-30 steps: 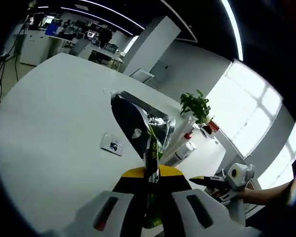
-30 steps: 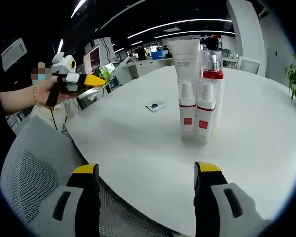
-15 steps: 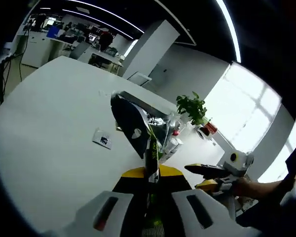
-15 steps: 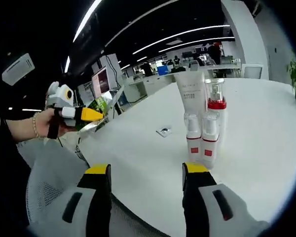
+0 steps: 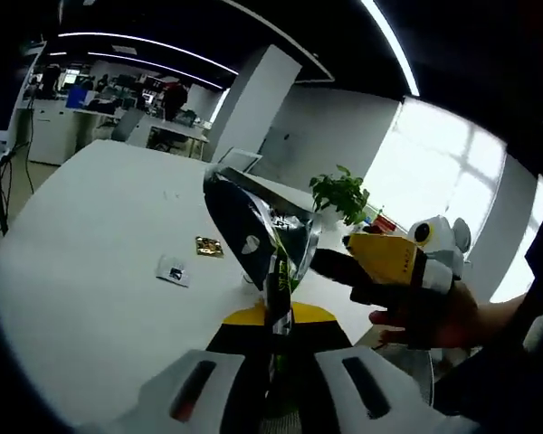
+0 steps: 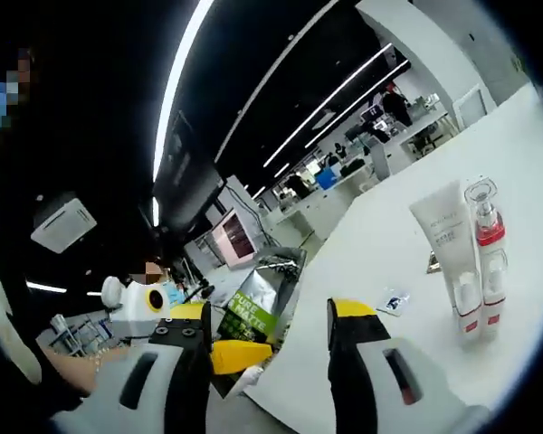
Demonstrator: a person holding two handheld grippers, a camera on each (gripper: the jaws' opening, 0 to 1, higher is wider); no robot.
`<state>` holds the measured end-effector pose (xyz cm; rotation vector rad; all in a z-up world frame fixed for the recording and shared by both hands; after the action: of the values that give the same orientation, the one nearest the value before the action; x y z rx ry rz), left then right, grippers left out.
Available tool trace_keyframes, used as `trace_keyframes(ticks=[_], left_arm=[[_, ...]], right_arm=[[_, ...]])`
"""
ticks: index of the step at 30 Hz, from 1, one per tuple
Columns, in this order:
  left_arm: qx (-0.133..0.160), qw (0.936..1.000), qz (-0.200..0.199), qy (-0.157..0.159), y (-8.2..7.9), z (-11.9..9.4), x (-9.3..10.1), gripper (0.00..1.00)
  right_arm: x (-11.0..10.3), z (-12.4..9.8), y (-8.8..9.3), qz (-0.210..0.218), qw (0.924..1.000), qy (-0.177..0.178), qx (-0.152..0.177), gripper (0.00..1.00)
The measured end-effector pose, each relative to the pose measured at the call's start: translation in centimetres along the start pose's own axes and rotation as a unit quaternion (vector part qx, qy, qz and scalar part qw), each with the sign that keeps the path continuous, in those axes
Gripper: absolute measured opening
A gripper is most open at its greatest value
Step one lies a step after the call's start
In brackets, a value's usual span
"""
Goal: Arrange the skincare products in the storage area until every visible bottle or jar stands upright without overlapping.
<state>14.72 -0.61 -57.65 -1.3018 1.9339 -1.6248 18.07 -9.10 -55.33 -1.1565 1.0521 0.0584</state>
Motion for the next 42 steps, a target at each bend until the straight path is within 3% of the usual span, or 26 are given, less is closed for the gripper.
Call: trace_keyframes(ticks=[3,9,10,11,13,16,19,28,36,39,42], left_arm=[[0.005,1.0,-0.001,0.0,-0.2,-0.2,0.4,0.03],[0.006,0.9999,0.0,-0.012,-0.4,0.0,1.2,0.03],[0.005,0.9998,0.002,-0.017,-0.3,0.0,1.2,0.04],[0.004,0.9998,0.01,-0.018,-0.1,0.0,1.1,0.04],[0.003,0.9997,0.014,-0.018,0.1,0.2,1.4,0.07],[0.01,0.9996,0.016,-0.021,0.2,0.2,1.4,0.14],[0.007,0.9997,0.018,-0.015,0.1,0.2,1.5,0.21],[0.008,0.9994,0.032,-0.004,-0.1,-0.9,0.4,0.55],[0.009,0.9985,0.016,0.052,-0.6,-2.2,-0.2,0.6],[0.016,0.9978,0.009,0.063,-0.9,-2.4,-1.0,0.69],[0.02,0.9964,-0.002,0.082,-1.2,-2.3,-1.6,0.68]], right_arm=[[0.3,0.4,-0.1,0.025,0.9994,0.021,0.01,0.44],[-0.1,0.6,0.5,0.038,0.9987,0.035,0.004,0.12],[0.6,0.3,0.6,0.051,0.9965,0.066,0.0,0.09],[0.3,0.2,0.5,0.06,0.9968,0.053,-0.003,0.08],[0.4,0.0,0.5,0.073,0.9955,0.059,-0.011,0.06],[0.1,-0.3,-0.1,0.108,0.9937,0.029,0.0,0.05],[0.1,-0.3,-0.1,0.114,0.9932,0.019,-0.009,0.04],[-0.3,-0.6,-1.3,0.16,0.9863,-0.039,-0.015,0.03],[-0.4,-1.1,-2.2,0.169,0.983,-0.07,-0.014,0.02],[-0.5,-1.4,-2.8,0.19,0.9777,-0.088,-0.01,0.02],[-1.5,-1.5,-3.4,0.201,0.9724,-0.118,-0.012,0.02]])
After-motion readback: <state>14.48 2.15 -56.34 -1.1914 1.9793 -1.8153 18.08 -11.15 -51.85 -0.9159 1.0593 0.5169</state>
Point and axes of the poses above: the point that each gripper's makers call its tool centre point, and the gripper's own axes: z roughly forward along the fingers, x roughly to its right, y roughly out of its underside, the point moved 4 cm from there along -z, roughly backward along the fingers, and after that the axes turned 8 degrees about z, right-handed, at the moved point
